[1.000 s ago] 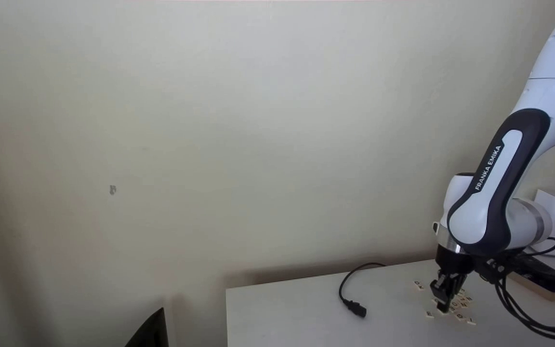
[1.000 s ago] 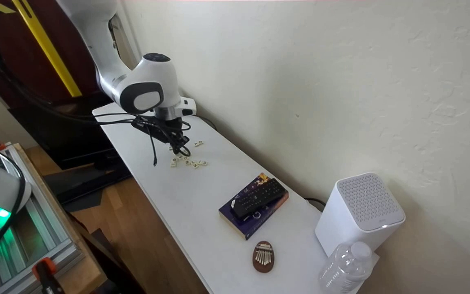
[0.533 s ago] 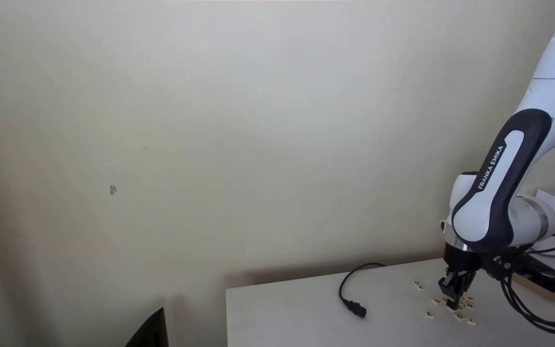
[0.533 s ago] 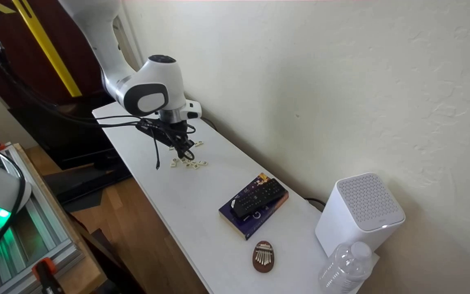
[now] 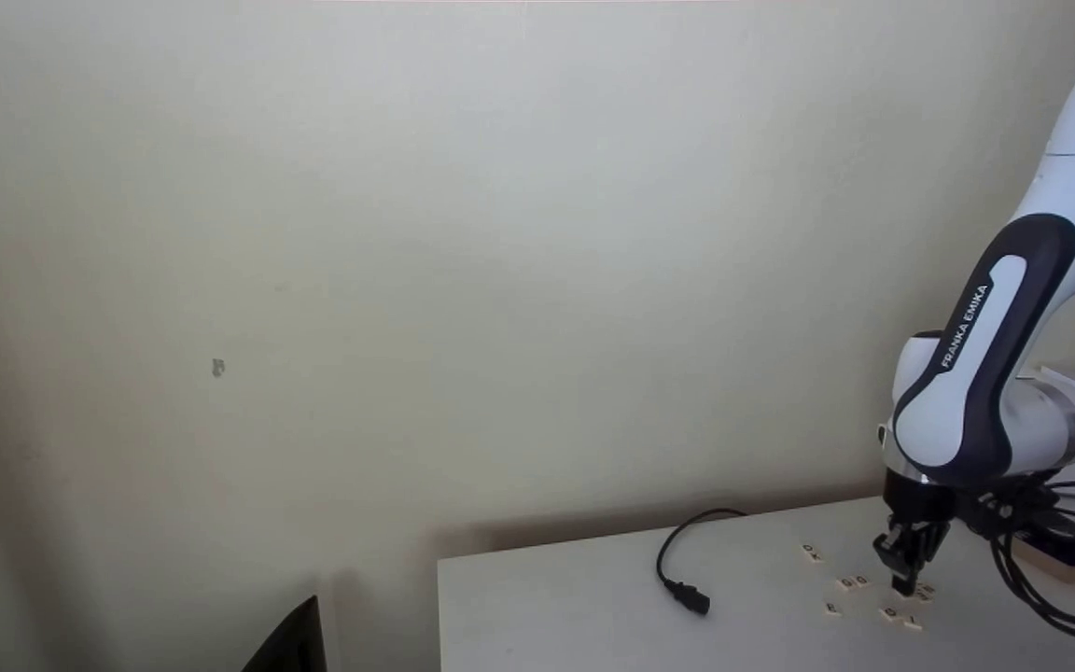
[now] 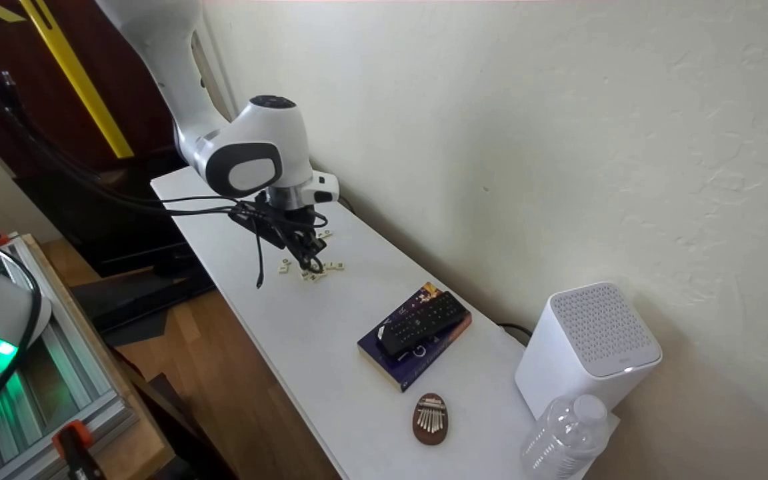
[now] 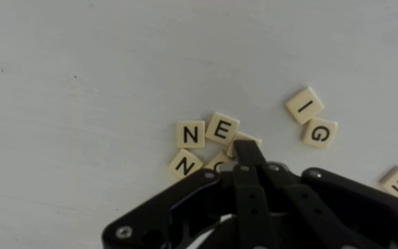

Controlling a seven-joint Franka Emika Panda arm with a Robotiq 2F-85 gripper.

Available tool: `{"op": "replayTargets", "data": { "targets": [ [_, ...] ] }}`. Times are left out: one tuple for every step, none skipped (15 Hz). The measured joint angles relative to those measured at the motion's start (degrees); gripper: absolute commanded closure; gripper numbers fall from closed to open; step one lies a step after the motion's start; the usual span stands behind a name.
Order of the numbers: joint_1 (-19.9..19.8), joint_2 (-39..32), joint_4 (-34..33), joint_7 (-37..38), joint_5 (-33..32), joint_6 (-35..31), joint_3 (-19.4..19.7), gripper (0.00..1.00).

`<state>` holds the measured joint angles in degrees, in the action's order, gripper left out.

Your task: Align 3 letters in a straight line

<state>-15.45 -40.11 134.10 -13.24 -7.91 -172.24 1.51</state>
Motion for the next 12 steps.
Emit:
{"op": "replayTargets", "data": {
  "targets": [
    [-0.3,0.0,0.0,0.0,0.0,0.0,-0.3,1.00],
    [-1.2,0.0,0.0,-0.3,0.0,0.0,-1.3,1.00],
    [-2.5,0.2,0.1,-0.7,0.0,0.0,-2.7,1.00],
    [-3.6,0.5,0.4,-1.1,0.0,-0.2,-4.1,1.00],
    [-4.7,1.1,0.9,-1.6,0.0,-0.6,-5.5,1.00],
    [-5.6,2.0,1.6,-1.8,0.0,-1.2,-6.5,1.00],
    [-6.2,3.2,2.6,-2.1,0.0,-1.9,-7.3,1.00],
    [-6.6,4.4,3.6,-2.3,0.0,-2.6,-7.9,1.00],
    [-7.0,5.7,4.9,-2.5,0.0,-3.3,-8.4,1.00],
    [-7.3,7.1,6.2,-2.8,0.0,-3.6,-8.8,1.00],
    [-7.4,8.3,7.3,-3.2,0.0,-3.6,-9.2,1.00],
    [-7.3,9.2,8.1,-3.6,0.0,-3.5,-9.5,1.00]
  ]
}}
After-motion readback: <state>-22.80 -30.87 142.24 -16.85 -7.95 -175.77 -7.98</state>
